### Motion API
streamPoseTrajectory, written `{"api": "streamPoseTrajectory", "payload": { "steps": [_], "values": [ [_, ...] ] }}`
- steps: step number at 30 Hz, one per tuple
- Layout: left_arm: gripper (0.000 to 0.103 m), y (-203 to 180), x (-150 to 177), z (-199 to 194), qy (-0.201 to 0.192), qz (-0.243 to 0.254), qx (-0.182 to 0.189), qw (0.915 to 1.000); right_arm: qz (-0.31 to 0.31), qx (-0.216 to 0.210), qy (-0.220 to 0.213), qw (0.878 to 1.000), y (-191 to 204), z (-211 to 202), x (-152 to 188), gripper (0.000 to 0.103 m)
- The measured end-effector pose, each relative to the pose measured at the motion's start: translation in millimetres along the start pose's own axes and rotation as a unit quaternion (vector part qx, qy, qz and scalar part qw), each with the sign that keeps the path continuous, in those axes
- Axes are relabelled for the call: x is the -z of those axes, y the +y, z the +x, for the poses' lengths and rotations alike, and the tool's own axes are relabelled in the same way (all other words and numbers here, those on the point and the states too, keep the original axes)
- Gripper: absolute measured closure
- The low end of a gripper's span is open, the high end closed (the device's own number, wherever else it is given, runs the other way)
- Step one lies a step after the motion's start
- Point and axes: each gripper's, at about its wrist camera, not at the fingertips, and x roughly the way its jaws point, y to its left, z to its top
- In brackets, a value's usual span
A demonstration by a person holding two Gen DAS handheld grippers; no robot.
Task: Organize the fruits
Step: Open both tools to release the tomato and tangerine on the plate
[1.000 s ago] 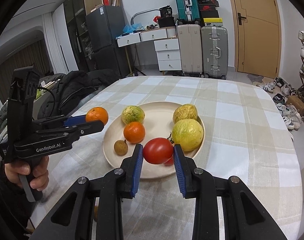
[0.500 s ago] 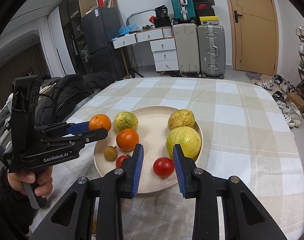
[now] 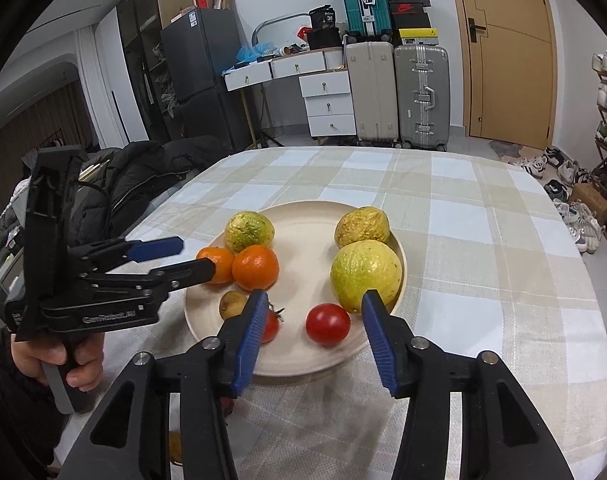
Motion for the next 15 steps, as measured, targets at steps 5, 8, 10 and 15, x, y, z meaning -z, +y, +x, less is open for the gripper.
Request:
{"api": "streamPoseTrajectory", "payload": {
  "steps": [5,8,10,15],
  "values": [
    [0.011,-3,5,-24,-0.014,-0.004,0.003,0.9999,0.008,0.014,-0.015,1.0,0,-14,6,0.003],
    [0.001,-5,10,-36,-0.017,-0.005,0.004,0.9998,0.009,0.023,-0.01,1.0,0,-19,9,0.0],
    [0.001,-8,13,-45,-0.021,-0.001,0.005,0.9998,0.009,0.027,-0.007,1.0,-1,-22,12,0.0],
    [0.001,-14,25,-66,-0.024,0.001,0.007,0.9997,0.011,0.024,0.002,1.0,-1,-30,21,0.0]
  ]
}}
